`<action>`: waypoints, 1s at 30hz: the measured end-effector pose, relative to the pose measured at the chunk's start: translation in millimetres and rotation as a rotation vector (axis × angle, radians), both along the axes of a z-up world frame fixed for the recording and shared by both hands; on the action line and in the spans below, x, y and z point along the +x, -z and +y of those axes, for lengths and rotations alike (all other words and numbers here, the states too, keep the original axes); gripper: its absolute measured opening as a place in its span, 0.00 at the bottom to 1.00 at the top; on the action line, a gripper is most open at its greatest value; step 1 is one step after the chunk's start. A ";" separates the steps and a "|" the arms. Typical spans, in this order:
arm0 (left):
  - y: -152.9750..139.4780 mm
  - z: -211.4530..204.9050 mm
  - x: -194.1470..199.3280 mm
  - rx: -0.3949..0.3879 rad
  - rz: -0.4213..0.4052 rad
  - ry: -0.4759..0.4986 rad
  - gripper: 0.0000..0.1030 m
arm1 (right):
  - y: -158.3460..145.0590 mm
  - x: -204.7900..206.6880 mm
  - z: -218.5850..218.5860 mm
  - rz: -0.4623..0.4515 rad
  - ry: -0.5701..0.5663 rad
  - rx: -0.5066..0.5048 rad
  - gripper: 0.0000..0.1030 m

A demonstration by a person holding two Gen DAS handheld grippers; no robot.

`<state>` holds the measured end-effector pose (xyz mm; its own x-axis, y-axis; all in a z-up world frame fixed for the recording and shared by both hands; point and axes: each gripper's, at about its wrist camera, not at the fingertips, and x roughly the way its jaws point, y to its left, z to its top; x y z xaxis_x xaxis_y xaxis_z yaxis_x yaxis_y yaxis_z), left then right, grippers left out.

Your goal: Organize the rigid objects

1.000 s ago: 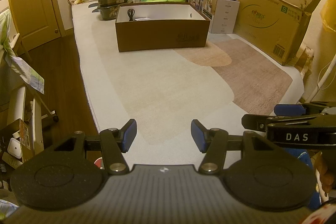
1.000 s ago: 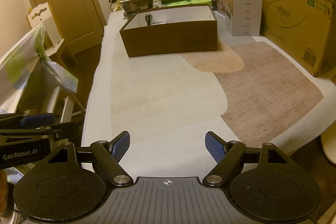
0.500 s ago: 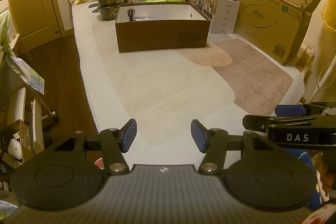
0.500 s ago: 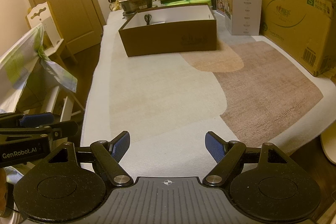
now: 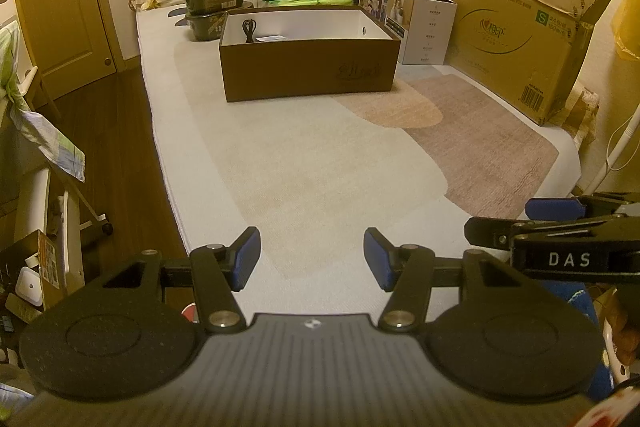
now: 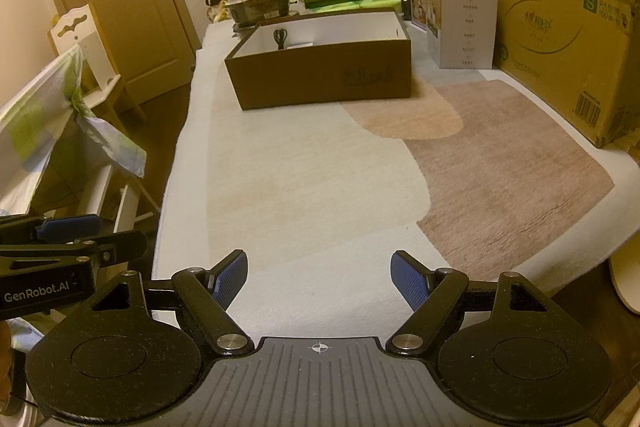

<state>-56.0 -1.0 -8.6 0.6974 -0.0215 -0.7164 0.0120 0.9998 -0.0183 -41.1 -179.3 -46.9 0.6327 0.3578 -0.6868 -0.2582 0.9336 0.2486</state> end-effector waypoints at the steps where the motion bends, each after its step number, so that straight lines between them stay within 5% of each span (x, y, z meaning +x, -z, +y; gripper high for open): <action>1: 0.1 -0.2 0.1 0.001 0.000 0.000 0.53 | 0.0 0.0 -0.1 0.000 -0.001 0.000 0.76; 30: 5.1 0.8 5.7 0.005 0.007 0.003 0.53 | 4.0 6.9 -2.8 0.018 0.006 -0.006 0.76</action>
<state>-50.3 -0.2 -13.7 0.6921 -0.0198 -0.7216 0.0146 0.9998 -0.0134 -34.1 -182.1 -50.9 0.6224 0.3501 -0.7001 -0.2486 0.9365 0.2473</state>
